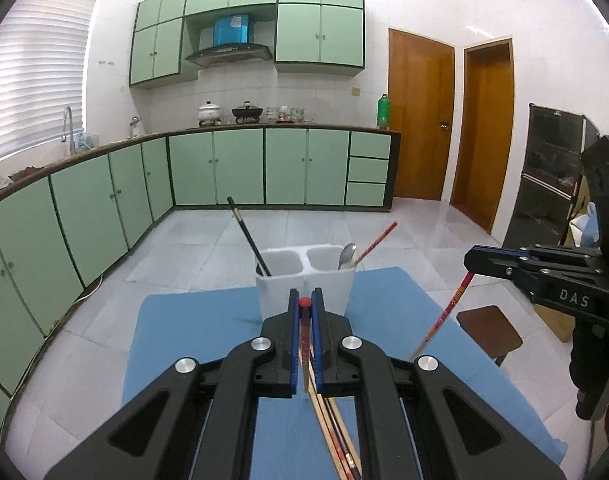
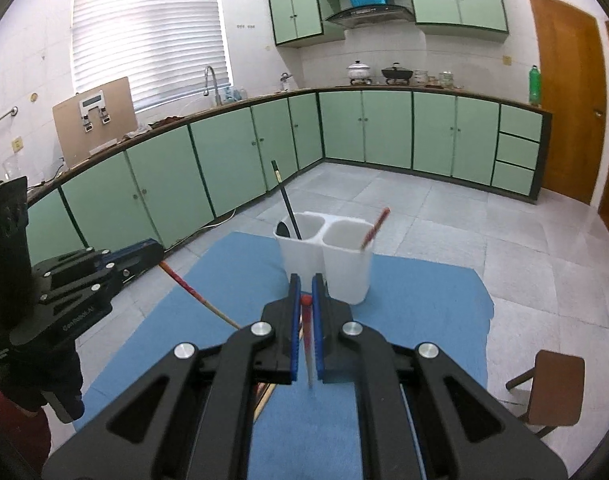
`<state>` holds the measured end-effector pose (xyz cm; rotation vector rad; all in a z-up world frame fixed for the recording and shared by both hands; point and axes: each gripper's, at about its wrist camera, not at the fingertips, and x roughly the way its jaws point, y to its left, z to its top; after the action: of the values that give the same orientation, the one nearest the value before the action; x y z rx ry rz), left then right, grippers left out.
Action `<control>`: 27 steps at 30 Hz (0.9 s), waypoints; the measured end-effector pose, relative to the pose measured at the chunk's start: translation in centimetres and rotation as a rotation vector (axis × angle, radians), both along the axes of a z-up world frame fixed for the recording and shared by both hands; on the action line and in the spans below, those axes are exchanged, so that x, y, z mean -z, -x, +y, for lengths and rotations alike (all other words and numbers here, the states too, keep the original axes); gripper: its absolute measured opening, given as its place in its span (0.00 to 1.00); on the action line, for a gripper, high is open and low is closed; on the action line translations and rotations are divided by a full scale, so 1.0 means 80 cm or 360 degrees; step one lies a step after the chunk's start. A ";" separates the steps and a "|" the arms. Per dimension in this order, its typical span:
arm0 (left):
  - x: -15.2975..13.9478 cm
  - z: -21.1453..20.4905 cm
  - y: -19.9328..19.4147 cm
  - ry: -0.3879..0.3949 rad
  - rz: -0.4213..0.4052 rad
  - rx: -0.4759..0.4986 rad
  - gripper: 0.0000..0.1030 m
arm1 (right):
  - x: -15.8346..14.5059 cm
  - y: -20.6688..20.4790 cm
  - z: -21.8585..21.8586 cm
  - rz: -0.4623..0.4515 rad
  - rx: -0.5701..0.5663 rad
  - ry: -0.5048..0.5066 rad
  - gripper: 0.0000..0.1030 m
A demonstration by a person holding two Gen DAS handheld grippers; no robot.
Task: Organize utensils
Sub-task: 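Lower both chopsticks into the white holder and open both tools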
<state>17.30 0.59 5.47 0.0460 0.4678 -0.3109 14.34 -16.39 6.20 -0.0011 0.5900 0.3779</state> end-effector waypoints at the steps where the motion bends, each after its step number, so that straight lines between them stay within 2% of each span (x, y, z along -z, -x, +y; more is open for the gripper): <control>1: -0.005 0.000 -0.004 0.0003 -0.0009 0.0006 0.06 | -0.008 -0.005 0.000 -0.0012 -0.0008 0.0004 0.05; 4: -0.021 -0.001 -0.011 0.0011 -0.0046 0.0016 0.05 | -0.035 -0.016 0.000 -0.0063 -0.0019 0.0000 0.05; 10: -0.078 -0.004 -0.030 0.0033 -0.0221 0.0023 0.05 | -0.099 -0.046 -0.007 -0.0217 -0.0005 -0.0046 0.05; 13: -0.106 -0.009 -0.047 0.0038 -0.0308 0.0024 0.05 | -0.133 -0.071 -0.010 -0.0324 0.0033 -0.0079 0.05; 16: -0.122 -0.015 -0.072 0.0030 -0.0362 0.0016 0.05 | -0.152 -0.099 -0.014 -0.0408 0.0081 -0.0098 0.05; 21: -0.119 -0.029 -0.122 0.0010 -0.0319 0.0017 0.05 | -0.148 -0.159 -0.016 -0.0458 0.0149 -0.0107 0.05; 27: -0.076 -0.036 -0.175 -0.0005 -0.0190 -0.0007 0.05 | -0.105 -0.218 -0.017 -0.0416 0.0183 -0.0169 0.05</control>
<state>31.32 -2.27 11.55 0.0665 0.3500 -0.3015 31.76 -17.71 14.62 0.0839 0.3098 0.2911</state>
